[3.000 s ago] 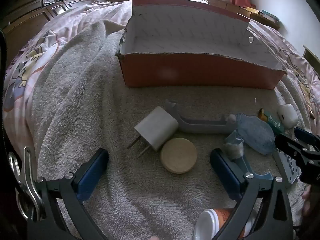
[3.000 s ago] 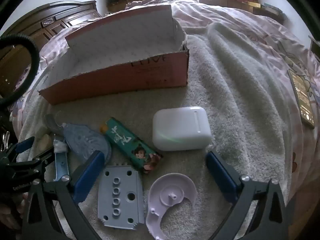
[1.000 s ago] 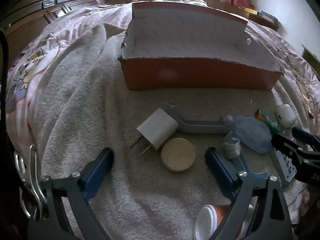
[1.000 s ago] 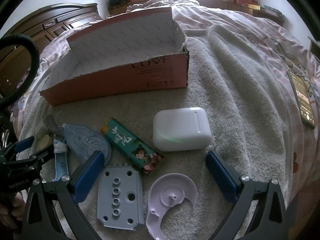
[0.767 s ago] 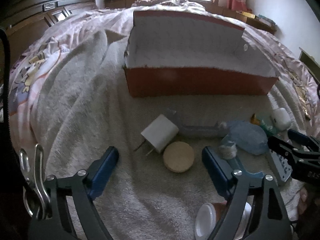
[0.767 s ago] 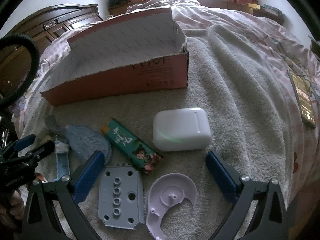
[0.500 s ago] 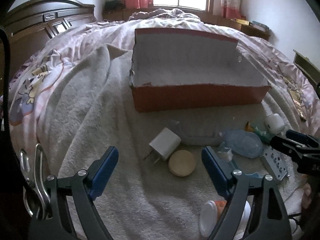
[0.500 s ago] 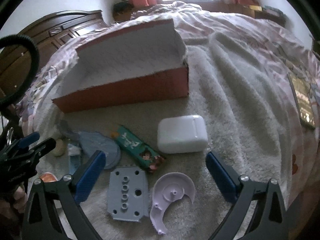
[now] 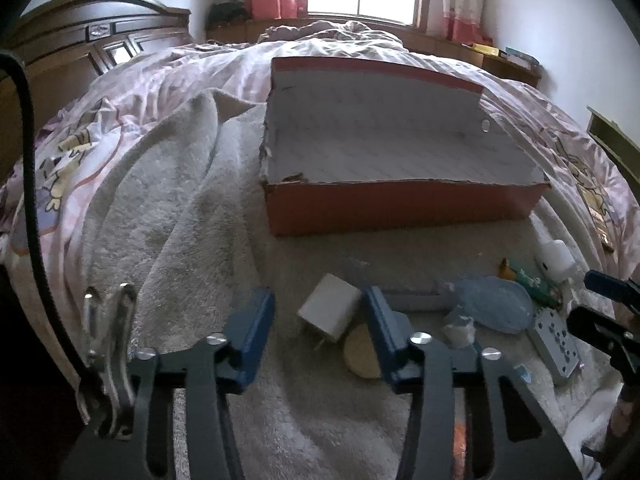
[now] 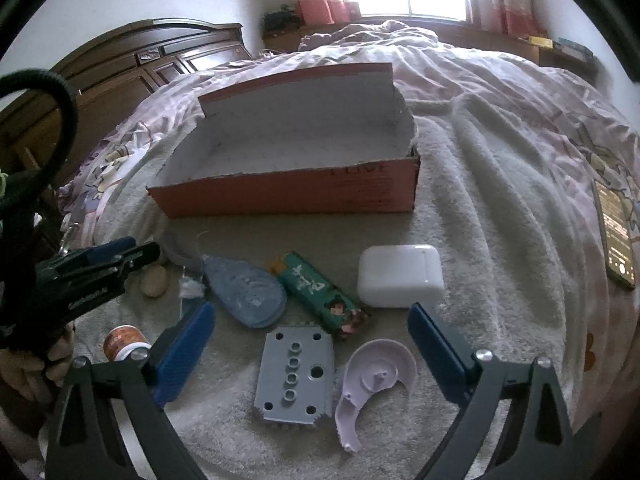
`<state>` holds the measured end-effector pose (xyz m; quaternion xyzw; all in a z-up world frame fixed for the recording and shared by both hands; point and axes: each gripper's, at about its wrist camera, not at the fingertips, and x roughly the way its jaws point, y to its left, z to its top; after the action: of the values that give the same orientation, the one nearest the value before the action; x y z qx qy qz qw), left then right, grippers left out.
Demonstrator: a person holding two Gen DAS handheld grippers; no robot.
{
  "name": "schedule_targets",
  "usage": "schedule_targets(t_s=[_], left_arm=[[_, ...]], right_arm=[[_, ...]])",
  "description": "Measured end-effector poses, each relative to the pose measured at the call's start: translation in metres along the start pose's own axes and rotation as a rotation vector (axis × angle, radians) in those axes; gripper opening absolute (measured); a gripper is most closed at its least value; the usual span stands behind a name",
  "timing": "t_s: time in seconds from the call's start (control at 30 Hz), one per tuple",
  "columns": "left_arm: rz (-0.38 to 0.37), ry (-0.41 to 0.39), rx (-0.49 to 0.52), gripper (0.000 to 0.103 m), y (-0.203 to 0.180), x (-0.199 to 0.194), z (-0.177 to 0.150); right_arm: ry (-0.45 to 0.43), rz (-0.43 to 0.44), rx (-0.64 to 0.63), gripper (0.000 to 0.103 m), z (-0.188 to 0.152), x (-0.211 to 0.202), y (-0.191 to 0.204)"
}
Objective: Organize rigid objects
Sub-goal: 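Close the left tool on the white plug charger while the right tool approaches the white earbud case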
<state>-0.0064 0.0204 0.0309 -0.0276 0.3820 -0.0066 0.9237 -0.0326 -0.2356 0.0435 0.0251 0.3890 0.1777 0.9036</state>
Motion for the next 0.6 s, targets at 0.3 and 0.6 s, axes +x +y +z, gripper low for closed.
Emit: schedule_targets(t_s=[0.3,0.6], left_arm=[[-0.011,0.033,-0.067,0.039,0.019,0.01,-0.006],[-0.002,0.042,-0.047,0.039,0.014,0.018,-0.006]], right_arm=[[0.018,0.01,0.022,0.099,-0.002,0.004,-0.004],[0.027,0.017,0.033,0.099,-0.002,0.007,-0.006]])
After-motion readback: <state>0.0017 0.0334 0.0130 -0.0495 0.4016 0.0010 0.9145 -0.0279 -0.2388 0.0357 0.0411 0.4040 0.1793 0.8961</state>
